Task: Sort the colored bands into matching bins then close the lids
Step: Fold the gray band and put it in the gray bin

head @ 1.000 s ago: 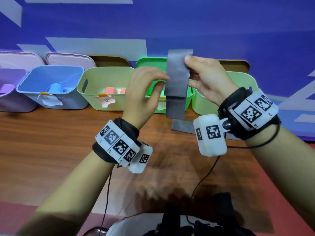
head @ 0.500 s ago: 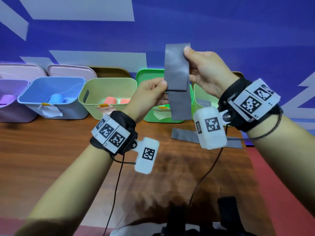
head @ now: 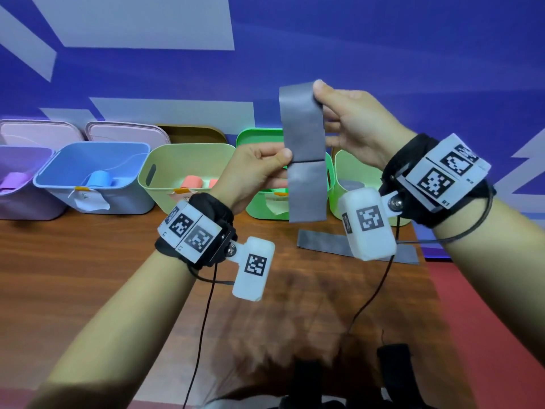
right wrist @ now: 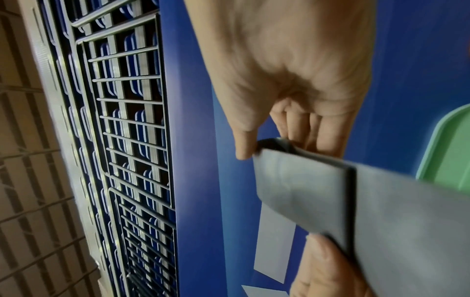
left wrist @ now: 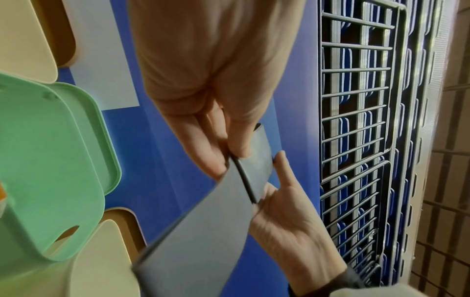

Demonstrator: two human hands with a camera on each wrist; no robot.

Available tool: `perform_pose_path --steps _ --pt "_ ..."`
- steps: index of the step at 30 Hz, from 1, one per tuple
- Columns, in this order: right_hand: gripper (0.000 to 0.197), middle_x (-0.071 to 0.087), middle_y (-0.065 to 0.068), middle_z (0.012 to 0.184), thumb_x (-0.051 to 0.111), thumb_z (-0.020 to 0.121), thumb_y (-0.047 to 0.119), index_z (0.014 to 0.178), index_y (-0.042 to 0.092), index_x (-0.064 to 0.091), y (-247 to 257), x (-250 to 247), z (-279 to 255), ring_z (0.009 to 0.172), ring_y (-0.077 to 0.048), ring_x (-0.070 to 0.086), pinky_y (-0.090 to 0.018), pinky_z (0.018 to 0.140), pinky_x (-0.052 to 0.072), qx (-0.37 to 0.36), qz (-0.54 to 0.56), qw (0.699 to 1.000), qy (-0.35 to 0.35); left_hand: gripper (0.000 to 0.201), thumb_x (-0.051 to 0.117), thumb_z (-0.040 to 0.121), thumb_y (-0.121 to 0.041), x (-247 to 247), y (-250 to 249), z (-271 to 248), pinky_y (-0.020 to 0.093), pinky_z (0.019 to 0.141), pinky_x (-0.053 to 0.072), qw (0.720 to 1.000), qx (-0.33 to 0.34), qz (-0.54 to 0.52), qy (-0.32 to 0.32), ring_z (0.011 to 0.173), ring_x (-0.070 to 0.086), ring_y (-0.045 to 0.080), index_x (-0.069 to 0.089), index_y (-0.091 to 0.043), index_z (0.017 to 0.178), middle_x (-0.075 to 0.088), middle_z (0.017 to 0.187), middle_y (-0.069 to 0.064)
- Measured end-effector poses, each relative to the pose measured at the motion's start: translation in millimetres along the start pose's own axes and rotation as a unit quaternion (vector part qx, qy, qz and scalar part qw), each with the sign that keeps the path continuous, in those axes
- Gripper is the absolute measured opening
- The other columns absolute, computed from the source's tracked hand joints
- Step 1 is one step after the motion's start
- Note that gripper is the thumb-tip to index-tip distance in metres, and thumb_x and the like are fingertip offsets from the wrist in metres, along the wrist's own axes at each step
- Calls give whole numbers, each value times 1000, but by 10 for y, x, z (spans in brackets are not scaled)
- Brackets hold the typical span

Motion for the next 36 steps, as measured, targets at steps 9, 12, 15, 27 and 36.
perform_pose_path --steps 9,12,15,27,36 --pt "13 65 -1 85 61 87 11 99 15 58 360 9 134 62 -12 65 -29 62 57 -51 -106 993 -27 15 39 101 -21 -41 -100 137 15 39 45 992 -81 95 -10 38 55 4 44 -20 87 54 70 0" --pt "13 63 -3 85 59 88 8 99 14 58 408 6 126 66 -15 64 -27 61 56 -78 -105 991 -29 21 41 100 -23 -134 -92 194 13 35 40 988 -94 116 -32 33 49 3 44 -21 80 50 65 -2" --pt "12 62 -1 82 57 89 7 96 16 55 404 -58 100 65 -11 64 -24 60 54 -100 -91 990 -36 18 45 99 -18 -242 -92 227 12 34 36 992 -96 63 -58 32 43 0 49 -20 82 52 50 -10" --pt "27 61 4 93 62 81 -2 100 15 54 257 214 -128 81 7 59 -16 80 47 -195 -194 959 69 27 38 101 -13 -291 -3 223 27 57 58 939 -167 -286 -90 61 70 25 52 0 119 68 78 22" --pt "42 53 -1 129 69 75 -2 111 19 64 127 257 -235 127 -10 42 -24 103 36 -252 -346 903 38 15 43 98 -11 -431 -57 228 25 59 56 962 -124 -207 -130 55 68 11 56 -11 90 72 67 1"
Point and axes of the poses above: each hand's wrist, its own z-axis towards the middle knuckle, its own x-axis out of the palm, y = z × x, the point moved 10 cm from there along z, towards the middle knuckle
